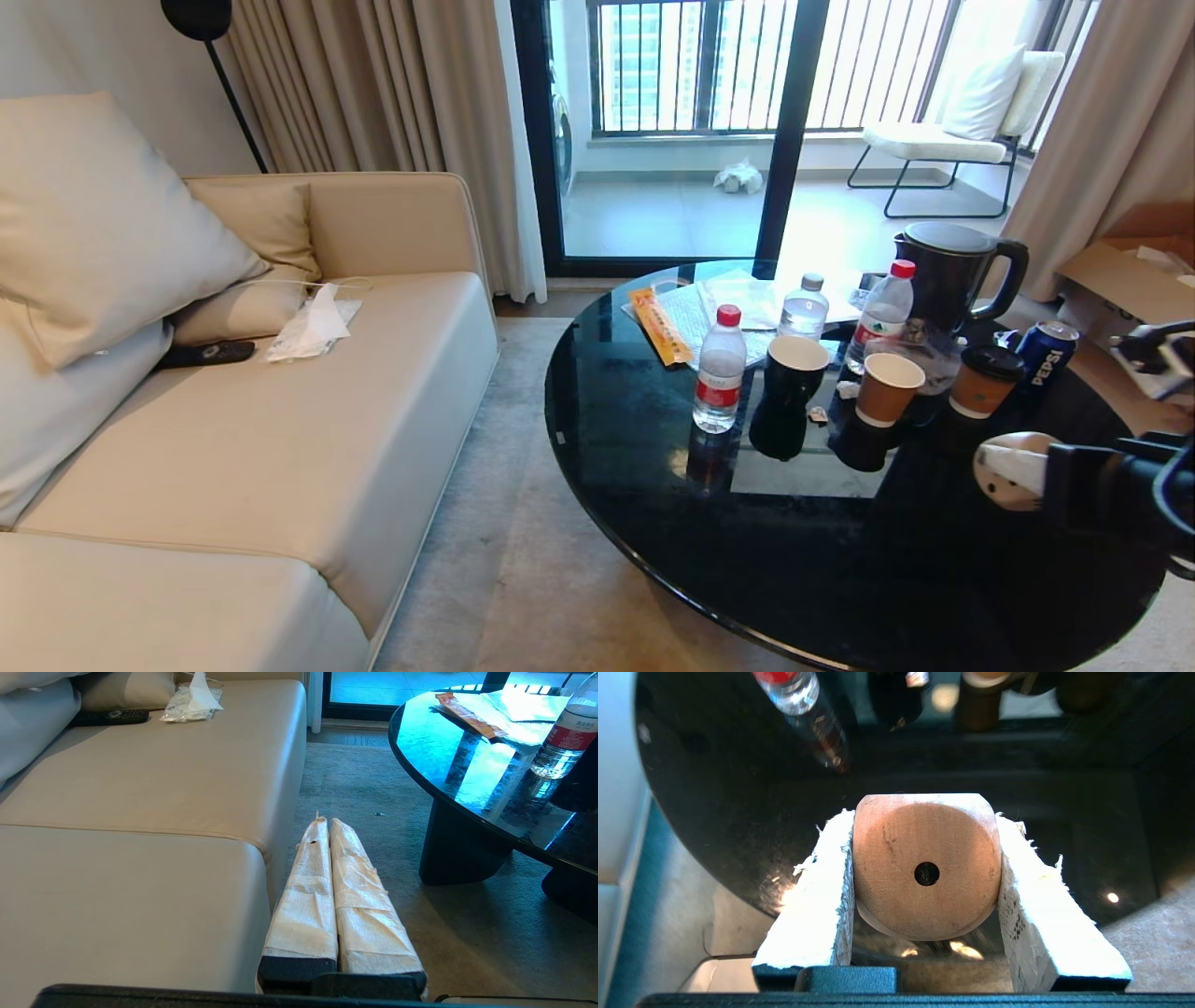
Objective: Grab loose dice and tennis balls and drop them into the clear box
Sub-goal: Put the toys in the box
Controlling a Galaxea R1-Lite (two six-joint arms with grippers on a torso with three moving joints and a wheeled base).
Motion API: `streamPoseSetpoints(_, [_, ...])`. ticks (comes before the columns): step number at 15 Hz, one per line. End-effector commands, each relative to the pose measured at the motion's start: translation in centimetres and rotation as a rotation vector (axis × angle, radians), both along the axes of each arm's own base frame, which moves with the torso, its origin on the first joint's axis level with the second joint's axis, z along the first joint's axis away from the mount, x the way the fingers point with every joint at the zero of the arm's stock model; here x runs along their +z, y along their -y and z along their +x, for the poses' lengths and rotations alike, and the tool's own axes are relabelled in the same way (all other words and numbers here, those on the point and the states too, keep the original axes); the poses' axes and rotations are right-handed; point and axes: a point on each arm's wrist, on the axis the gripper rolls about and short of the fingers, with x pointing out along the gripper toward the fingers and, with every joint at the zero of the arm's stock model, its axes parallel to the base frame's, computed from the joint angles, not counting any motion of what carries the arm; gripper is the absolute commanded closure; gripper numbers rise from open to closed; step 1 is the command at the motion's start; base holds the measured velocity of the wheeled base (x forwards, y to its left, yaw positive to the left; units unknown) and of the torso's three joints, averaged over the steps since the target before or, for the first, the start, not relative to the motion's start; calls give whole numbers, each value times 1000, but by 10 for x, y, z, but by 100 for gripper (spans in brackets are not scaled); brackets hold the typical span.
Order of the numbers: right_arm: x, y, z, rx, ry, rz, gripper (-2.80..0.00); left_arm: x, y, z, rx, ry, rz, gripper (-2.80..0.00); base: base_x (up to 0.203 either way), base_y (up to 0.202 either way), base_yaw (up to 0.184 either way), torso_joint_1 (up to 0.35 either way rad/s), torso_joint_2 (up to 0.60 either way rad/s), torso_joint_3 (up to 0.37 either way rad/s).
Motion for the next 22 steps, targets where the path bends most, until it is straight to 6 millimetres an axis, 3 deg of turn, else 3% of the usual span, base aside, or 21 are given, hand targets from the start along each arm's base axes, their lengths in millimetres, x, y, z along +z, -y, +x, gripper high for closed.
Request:
streamPoseSetpoints(1, [18,26,-81,-58,189,40,0,0,0,0,0,0,0,0,0,0,0,0,0,0])
streamPoseSetpoints(4, [-11,34,-143,-66,187,40,0,0,0,0,0,0,1,0,0,0,0,0,0,0])
streamPoseSetpoints(7, [-61,35,-173,-88,163,12,0,0,0,0,0,0,1,0,0,0,0,0,0,0])
streamPoseSetpoints(10, [-95,34,-185,-93,198,-15,0,0,0,0,0,0,1,0,0,0,0,0,0,0])
streamPoseSetpoints(12, [-104,35,-192,-90,269,-36,0,0,0,0,0,0,0,0,0,0,0,0,0,0])
streamPoseSetpoints(15, [-102,35,-194,-109,375,-48,0,0,0,0,0,0,0,0,0,0,0,0,0,0])
streamPoseSetpoints(22, [-109,35,-191,-89,363,-41,0,0,0,0,0,0,0,0,0,0,0,0,0,0])
